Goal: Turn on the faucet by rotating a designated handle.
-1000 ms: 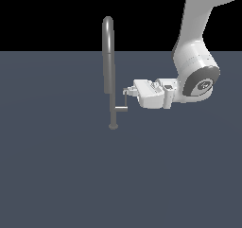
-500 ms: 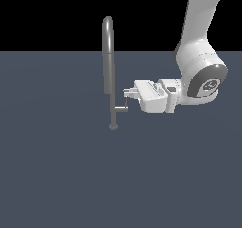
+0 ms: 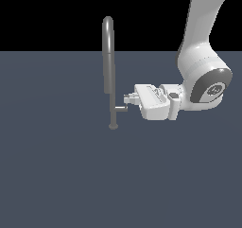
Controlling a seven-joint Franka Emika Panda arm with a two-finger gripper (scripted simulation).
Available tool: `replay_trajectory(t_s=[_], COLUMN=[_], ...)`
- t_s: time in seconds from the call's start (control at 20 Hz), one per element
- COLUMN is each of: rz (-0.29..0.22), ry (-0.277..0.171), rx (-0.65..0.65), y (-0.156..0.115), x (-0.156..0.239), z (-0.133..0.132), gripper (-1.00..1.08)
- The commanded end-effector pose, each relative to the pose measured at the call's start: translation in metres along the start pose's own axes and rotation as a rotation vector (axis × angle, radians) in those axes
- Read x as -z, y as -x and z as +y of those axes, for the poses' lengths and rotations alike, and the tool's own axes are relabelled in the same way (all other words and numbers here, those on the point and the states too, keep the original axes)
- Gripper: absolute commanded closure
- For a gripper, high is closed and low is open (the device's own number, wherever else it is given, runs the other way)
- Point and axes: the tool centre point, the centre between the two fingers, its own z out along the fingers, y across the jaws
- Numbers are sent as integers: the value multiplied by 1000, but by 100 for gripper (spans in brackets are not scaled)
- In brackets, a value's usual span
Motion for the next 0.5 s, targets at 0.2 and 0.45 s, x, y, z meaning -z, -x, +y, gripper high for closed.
replay_trajectory(t_s=[0.2, 0.45], rz=[-4, -7], ry=[3, 5], rx=[-12, -27], y=[-19, -43], x=[0, 0], z=[15, 32], gripper=[108, 108])
